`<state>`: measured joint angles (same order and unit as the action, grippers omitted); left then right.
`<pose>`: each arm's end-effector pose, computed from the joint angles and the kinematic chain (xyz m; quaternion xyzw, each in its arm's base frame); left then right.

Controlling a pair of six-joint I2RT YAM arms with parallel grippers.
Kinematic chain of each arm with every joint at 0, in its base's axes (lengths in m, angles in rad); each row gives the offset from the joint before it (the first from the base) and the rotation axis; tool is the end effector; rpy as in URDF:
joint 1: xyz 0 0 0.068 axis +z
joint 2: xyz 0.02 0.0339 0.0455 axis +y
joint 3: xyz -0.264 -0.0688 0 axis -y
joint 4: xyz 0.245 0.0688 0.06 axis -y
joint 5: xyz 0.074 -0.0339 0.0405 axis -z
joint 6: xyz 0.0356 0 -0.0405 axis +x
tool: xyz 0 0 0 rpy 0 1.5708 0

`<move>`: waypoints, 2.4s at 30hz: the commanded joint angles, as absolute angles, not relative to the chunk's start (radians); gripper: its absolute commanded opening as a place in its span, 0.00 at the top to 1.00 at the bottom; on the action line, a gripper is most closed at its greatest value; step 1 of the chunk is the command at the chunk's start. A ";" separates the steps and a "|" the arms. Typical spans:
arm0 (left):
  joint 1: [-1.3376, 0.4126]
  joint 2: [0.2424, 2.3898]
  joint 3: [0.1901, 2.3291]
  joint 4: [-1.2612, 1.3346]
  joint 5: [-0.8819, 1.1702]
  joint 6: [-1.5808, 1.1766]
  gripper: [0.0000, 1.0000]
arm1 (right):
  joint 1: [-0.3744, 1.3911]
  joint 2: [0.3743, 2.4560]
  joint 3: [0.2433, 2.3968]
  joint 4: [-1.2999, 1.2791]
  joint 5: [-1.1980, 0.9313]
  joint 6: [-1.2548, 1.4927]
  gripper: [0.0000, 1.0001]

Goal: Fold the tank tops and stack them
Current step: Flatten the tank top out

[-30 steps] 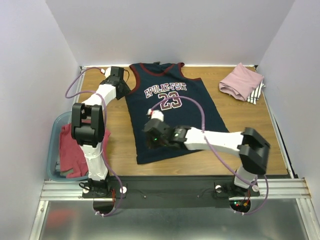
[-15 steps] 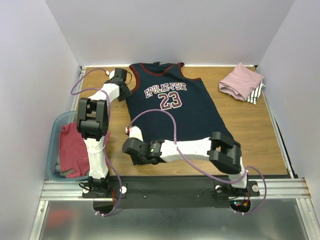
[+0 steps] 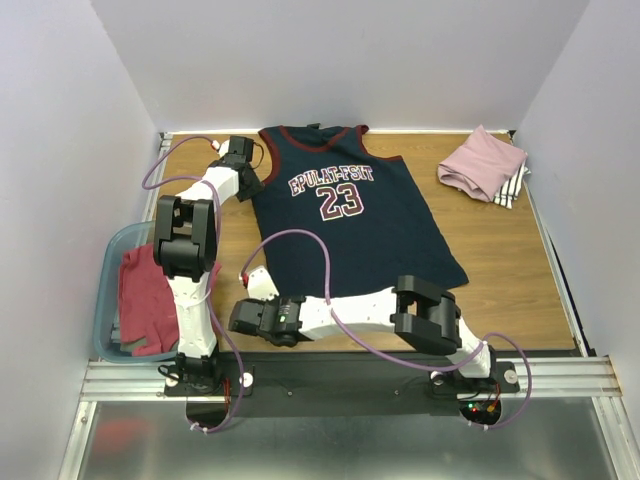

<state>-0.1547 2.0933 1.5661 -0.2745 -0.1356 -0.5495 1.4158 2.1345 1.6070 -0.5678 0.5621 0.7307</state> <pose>0.4648 -0.0676 0.1923 -0.2063 0.9019 -0.0701 0.3730 0.0883 0.4423 0.1726 -0.2521 0.9014 0.0702 0.3449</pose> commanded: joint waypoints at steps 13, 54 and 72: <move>-0.143 2.088 1.601 -0.259 -0.121 -0.529 0.62 | 1.470 2.106 1.713 -0.673 0.724 0.750 0.66; -0.135 1.956 1.519 -0.224 -0.061 -0.578 0.59 | 1.462 1.887 1.474 -0.632 0.575 0.675 1.00; -0.150 1.885 1.358 -0.256 -0.199 -0.655 0.53 | 1.399 1.755 1.368 -0.601 0.500 0.687 1.00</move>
<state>-0.1383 1.9285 1.3823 -0.2535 -0.1444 -0.6346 1.4036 1.7805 1.3586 -0.6380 0.5041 0.6849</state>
